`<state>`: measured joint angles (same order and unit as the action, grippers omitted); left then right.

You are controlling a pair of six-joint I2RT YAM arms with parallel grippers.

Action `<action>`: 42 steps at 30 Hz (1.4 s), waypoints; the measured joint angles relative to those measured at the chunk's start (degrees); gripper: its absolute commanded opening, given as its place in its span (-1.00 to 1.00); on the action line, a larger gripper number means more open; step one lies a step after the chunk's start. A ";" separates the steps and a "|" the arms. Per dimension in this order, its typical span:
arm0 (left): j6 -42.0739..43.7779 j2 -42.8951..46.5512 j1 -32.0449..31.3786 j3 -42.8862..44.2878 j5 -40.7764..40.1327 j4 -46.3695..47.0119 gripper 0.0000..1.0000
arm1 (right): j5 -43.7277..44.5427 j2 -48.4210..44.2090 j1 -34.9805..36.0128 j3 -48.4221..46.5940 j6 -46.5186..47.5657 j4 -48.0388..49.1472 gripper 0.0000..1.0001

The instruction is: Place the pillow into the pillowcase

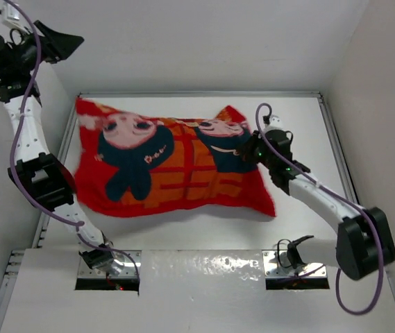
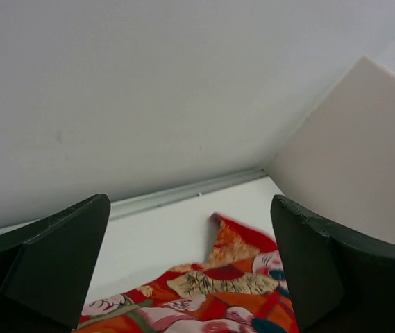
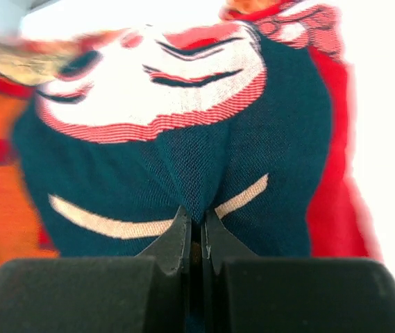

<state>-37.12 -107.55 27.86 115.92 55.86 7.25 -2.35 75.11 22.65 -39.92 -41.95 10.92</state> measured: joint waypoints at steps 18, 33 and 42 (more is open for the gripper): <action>57.81 2.40 -2.36 -20.74 -7.93 -60.28 0.88 | 9.97 -5.68 -1.44 -20.48 22.01 -33.03 0.98; 63.39 1.44 -8.83 -38.07 -9.31 -53.83 0.47 | 7.13 1.16 -8.28 -2.82 4.57 -14.32 0.88; 61.02 -2.19 -12.59 -29.81 -10.25 -48.46 0.64 | 2.54 4.87 -18.34 -13.27 8.46 -22.86 0.98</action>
<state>23.90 -109.73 15.27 86.11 45.60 -41.21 0.19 79.99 4.32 -53.19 -33.50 -11.94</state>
